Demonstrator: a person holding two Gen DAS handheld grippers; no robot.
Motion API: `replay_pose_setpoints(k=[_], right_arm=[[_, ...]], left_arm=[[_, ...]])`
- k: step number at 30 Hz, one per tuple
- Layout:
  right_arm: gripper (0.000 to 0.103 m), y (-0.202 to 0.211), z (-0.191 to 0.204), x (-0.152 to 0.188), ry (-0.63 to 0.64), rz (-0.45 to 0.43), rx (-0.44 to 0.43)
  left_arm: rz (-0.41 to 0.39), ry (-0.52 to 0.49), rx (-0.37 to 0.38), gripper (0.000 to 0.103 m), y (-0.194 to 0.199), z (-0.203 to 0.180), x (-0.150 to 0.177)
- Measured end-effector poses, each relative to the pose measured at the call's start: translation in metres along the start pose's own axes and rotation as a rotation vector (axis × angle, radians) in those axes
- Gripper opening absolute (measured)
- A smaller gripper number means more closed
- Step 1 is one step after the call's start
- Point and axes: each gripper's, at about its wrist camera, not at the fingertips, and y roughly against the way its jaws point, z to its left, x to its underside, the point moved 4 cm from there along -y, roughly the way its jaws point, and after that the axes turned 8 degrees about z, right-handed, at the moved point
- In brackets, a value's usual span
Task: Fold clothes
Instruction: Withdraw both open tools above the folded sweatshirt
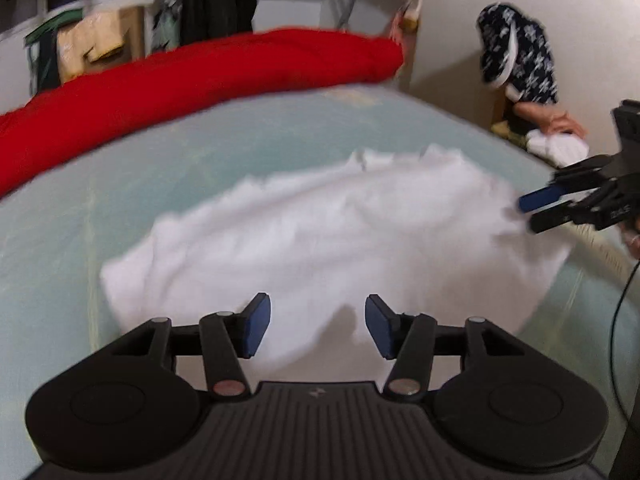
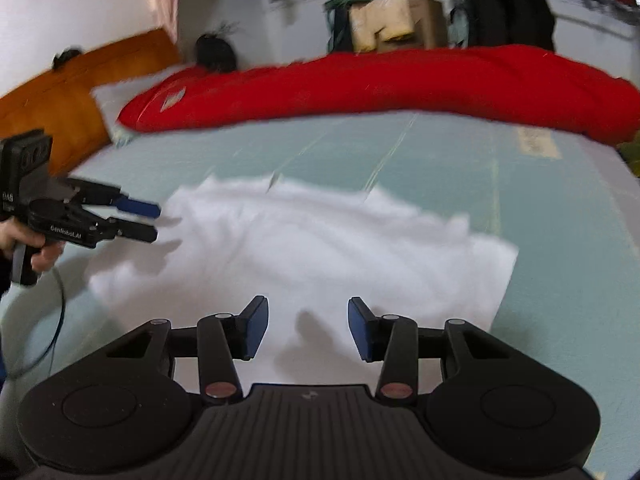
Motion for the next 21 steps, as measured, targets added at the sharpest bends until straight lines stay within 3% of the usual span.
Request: replay_pose_setpoints(k=[6,11,17,18,19,21], right_arm=[[0.048,0.023,-0.003,0.037,-0.007,0.007,0.061],[0.048,0.043,-0.006,0.068,-0.013,0.012,0.112],[0.047,0.046,-0.004,0.092,0.05,0.032,0.195],[0.038,0.043,-0.003,0.093,0.078,0.036,0.212],[0.016,0.039,-0.001,0.093,0.105,0.04,0.23],[0.013,0.036,-0.001,0.095,0.142,0.049,0.264]], left_arm=[[0.051,0.127,-0.029,0.054,0.022,0.026,0.056],[0.005,0.117,-0.046,0.055,0.052,0.018,0.056],[0.025,0.101,-0.042,0.055,0.05,0.0,0.059],[0.026,0.096,-0.045,0.055,0.05,-0.002,0.059],[0.028,0.086,-0.056,0.055,0.05,-0.003,0.06],[0.037,0.067,-0.079,0.055,0.053,-0.004,0.063]])
